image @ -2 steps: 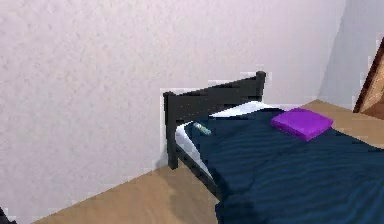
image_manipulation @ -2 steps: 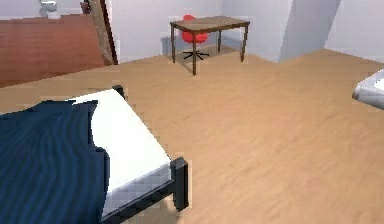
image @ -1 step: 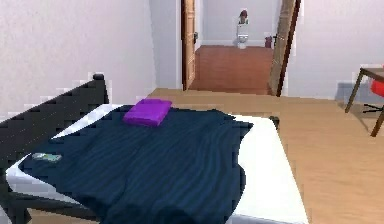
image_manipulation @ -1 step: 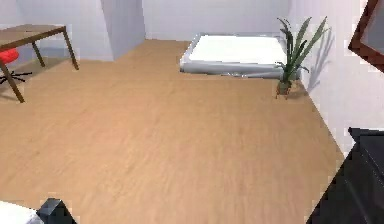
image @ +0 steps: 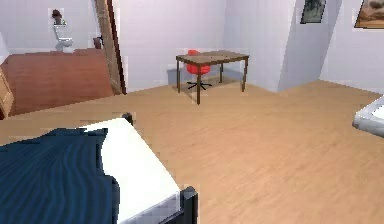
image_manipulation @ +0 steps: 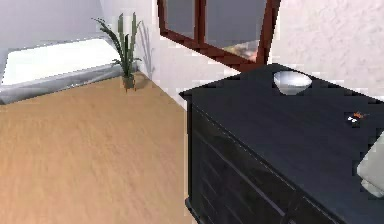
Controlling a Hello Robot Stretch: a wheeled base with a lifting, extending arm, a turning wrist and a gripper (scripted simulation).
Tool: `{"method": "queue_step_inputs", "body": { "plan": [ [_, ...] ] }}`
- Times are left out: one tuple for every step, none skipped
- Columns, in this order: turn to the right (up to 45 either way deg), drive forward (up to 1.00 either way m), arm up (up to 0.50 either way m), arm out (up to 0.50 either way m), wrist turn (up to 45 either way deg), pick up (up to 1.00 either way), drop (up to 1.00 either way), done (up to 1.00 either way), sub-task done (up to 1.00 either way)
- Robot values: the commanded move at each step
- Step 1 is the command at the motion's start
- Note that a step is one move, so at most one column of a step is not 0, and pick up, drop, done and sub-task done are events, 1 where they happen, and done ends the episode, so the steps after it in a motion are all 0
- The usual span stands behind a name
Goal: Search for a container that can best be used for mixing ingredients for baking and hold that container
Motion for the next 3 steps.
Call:
{"method": "queue_step_inputs", "body": {
  "plan": [
    [24.0, 0.0, 0.0, 0.0, 0.0, 0.0, 0.0, 0.0, 0.0],
    [45.0, 0.0, 0.0, 0.0, 0.0, 0.0, 0.0, 0.0, 0.0],
    [45.0, 0.0, 0.0, 0.0, 0.0, 0.0, 0.0, 0.0, 0.0]
  ]
}}
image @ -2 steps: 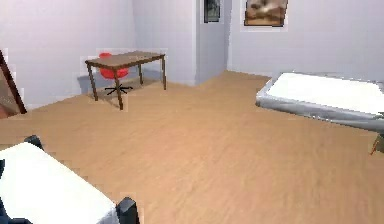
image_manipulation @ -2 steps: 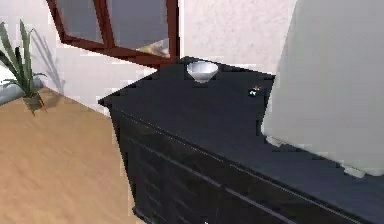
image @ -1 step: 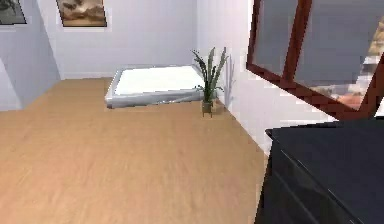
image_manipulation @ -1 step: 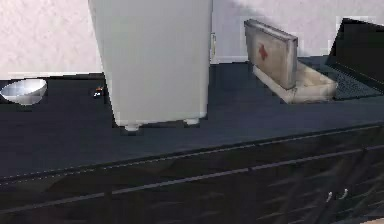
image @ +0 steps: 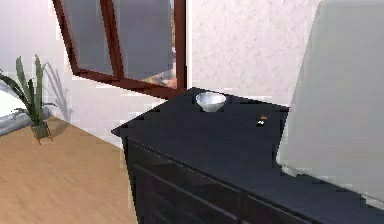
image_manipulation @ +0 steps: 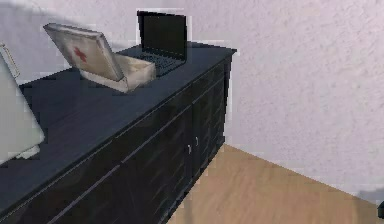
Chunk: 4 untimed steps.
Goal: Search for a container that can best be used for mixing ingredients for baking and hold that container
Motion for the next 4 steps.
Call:
{"method": "queue_step_inputs", "body": {
  "plan": [
    [3.0, 0.0, 0.0, 0.0, 0.0, 0.0, 0.0, 0.0, 0.0],
    [0.0, 0.2, 0.0, 0.0, 0.0, 0.0, 0.0, 0.0, 0.0],
    [-45.0, 0.0, 0.0, 0.0, 0.0, 0.0, 0.0, 0.0, 0.0],
    [-36.0, 0.0, 0.0, 0.0, 0.0, 0.0, 0.0, 0.0, 0.0]
  ]
}}
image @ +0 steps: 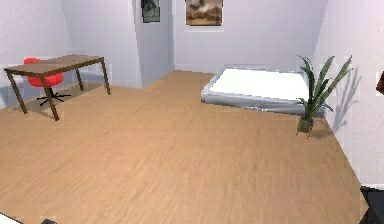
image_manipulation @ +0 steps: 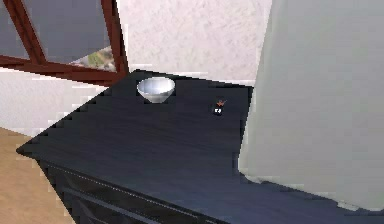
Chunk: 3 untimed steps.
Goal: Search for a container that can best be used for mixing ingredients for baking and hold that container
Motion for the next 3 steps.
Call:
{"method": "queue_step_inputs", "body": {
  "plan": [
    [0.0, 0.0, 0.5, 0.0, 0.0, 0.0, 0.0, 0.0, 0.0],
    [0.0, 0.0, 0.38, 0.0, 0.0, 0.0, 0.0, 0.0, 0.0],
    [0.0, 0.0, 0.0, 0.44, 0.0, 0.0, 0.0, 0.0, 0.0]
  ]
}}
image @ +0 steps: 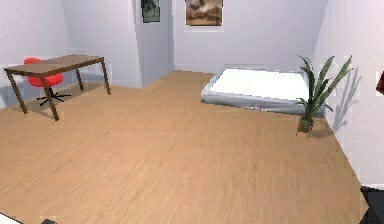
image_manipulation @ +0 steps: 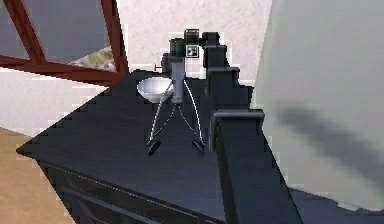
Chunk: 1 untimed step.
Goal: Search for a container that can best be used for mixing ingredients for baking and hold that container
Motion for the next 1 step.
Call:
{"method": "queue_step_inputs", "body": {
  "plan": [
    [0.0, 0.0, 0.0, 0.0, 45.0, 0.0, 0.0, 0.0, 0.0]
  ]
}}
